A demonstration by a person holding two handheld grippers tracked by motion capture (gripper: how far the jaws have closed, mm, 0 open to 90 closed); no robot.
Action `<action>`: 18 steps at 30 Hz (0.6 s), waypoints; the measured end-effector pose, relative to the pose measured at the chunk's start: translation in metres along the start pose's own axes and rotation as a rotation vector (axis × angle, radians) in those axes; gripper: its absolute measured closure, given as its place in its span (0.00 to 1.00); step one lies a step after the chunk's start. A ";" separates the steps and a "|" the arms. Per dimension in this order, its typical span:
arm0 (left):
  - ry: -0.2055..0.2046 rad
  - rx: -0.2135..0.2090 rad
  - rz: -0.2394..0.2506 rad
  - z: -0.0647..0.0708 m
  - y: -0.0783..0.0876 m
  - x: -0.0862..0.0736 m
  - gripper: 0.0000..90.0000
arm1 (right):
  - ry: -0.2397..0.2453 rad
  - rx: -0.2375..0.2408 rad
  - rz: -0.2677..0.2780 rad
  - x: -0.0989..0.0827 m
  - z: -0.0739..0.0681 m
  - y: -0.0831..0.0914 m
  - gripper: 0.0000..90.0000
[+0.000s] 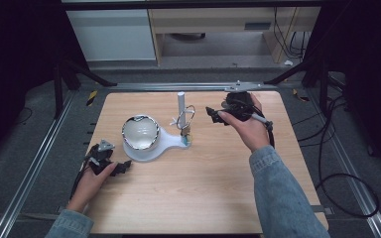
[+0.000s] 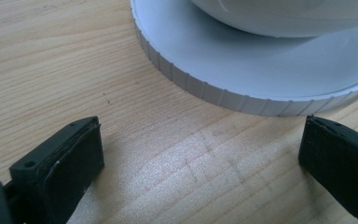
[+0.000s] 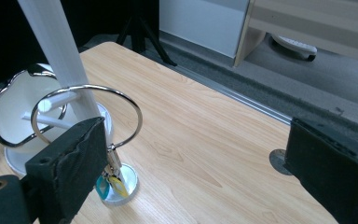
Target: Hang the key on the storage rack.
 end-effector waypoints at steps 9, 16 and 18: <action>-0.003 0.000 0.000 0.000 0.000 0.000 0.00 | 0.019 -0.025 0.000 -0.017 0.003 0.013 0.07; -0.002 0.000 0.000 0.000 0.000 0.000 0.00 | 0.025 -0.048 -0.005 -0.035 0.006 0.024 0.09; -0.001 0.000 0.000 0.000 0.000 0.000 0.00 | 0.030 -0.057 -0.006 -0.040 0.007 0.027 0.10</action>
Point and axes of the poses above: each handheld gripper's, and its own axes: y roughly backward along the jaws, x roughly out of its top, z roughly to its right, the point moved 2 cm from there along -y, roughly forward along the jaws, and after that the axes turned 4 degrees about z, right-handed, at the moved point
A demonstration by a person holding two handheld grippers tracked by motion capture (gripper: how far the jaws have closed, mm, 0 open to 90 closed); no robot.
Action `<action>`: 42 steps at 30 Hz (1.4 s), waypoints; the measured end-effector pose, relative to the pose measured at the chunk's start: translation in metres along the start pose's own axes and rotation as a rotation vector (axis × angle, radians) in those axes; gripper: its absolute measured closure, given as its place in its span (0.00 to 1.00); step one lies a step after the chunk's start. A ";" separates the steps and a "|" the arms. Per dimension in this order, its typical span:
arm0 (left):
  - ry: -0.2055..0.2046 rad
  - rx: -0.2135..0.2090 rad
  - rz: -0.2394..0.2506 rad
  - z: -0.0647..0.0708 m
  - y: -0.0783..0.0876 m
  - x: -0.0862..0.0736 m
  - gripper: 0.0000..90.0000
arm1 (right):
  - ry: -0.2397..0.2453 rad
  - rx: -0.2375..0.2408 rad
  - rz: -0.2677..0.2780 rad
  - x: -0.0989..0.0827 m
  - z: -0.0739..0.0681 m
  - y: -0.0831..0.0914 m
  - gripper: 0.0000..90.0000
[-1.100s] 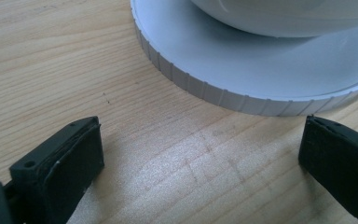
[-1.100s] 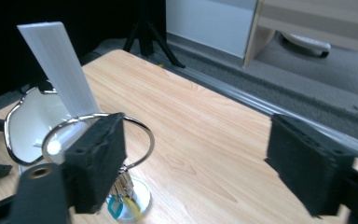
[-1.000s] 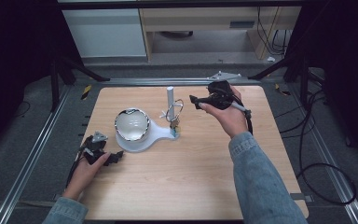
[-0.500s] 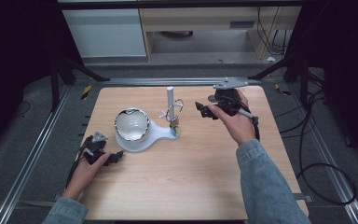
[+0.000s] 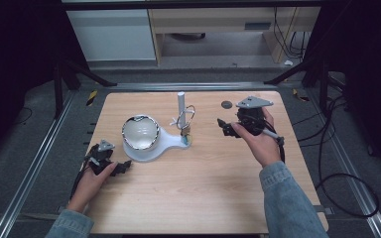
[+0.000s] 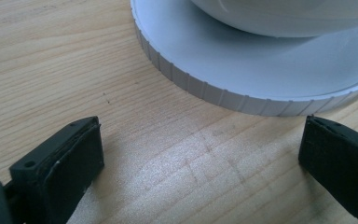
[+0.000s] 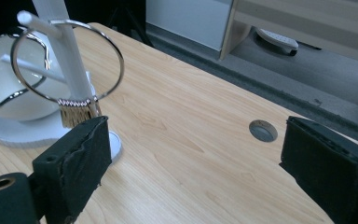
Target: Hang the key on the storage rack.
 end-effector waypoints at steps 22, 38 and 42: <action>-0.001 0.000 0.000 0.000 0.000 0.000 0.00 | -0.041 -0.014 -0.135 -0.091 0.007 0.019 0.13; 0.000 0.000 0.000 0.000 0.000 0.000 0.00 | -0.077 0.004 -0.218 -0.141 0.003 0.013 0.15; 0.000 0.000 0.000 0.000 0.000 0.000 0.00 | -0.091 -0.024 -0.229 -0.149 0.012 0.011 0.15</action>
Point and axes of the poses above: each handheld gripper's, and its own axes: y roughly backward along the jaws, x roughly out of its top, z roughly to its right, the point moved 2 cm from there along -y, roughly forward along the jaws, and after that the axes turned 4 degrees about z, right-handed, at the moved point
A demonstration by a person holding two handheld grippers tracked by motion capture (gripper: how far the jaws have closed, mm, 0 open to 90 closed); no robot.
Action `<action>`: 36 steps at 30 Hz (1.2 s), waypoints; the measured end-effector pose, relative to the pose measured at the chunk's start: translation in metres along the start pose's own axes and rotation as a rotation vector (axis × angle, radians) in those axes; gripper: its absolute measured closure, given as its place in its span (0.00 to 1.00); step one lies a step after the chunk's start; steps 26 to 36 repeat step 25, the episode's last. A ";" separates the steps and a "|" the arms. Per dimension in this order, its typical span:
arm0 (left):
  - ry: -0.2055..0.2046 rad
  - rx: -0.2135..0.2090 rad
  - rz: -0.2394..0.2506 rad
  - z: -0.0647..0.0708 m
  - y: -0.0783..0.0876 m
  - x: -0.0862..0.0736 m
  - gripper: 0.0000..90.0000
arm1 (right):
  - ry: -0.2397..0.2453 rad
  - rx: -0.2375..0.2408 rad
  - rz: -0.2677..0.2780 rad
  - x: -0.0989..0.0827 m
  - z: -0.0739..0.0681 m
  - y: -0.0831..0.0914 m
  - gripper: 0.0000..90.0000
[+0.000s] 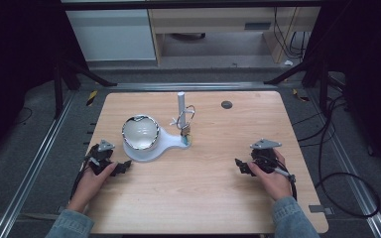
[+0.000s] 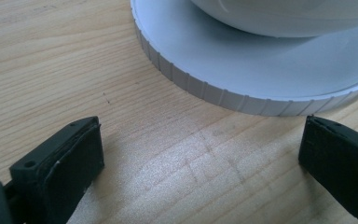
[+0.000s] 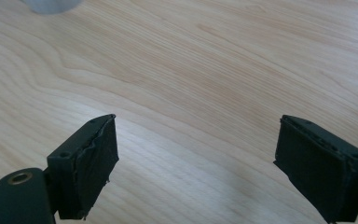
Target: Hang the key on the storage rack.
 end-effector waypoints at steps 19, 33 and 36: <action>0.000 0.000 0.000 0.000 0.000 0.000 0.00 | -0.108 -0.091 -0.027 -0.022 0.036 -0.018 0.11; 0.000 0.000 0.000 0.000 0.000 0.000 0.00 | -0.101 -0.112 -0.049 -0.021 0.032 -0.020 0.06; 0.000 0.000 0.000 0.000 0.000 0.000 0.00 | -0.101 -0.112 -0.049 -0.021 0.032 -0.020 0.06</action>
Point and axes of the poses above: each handheld gripper's, and its own axes: y roughly backward along the jaws, x roughly out of its top, z roughly to its right, the point moved 2 cm from there along -y, roughly forward along the jaws, and after that the axes turned 4 degrees about z, right-handed, at the moved point
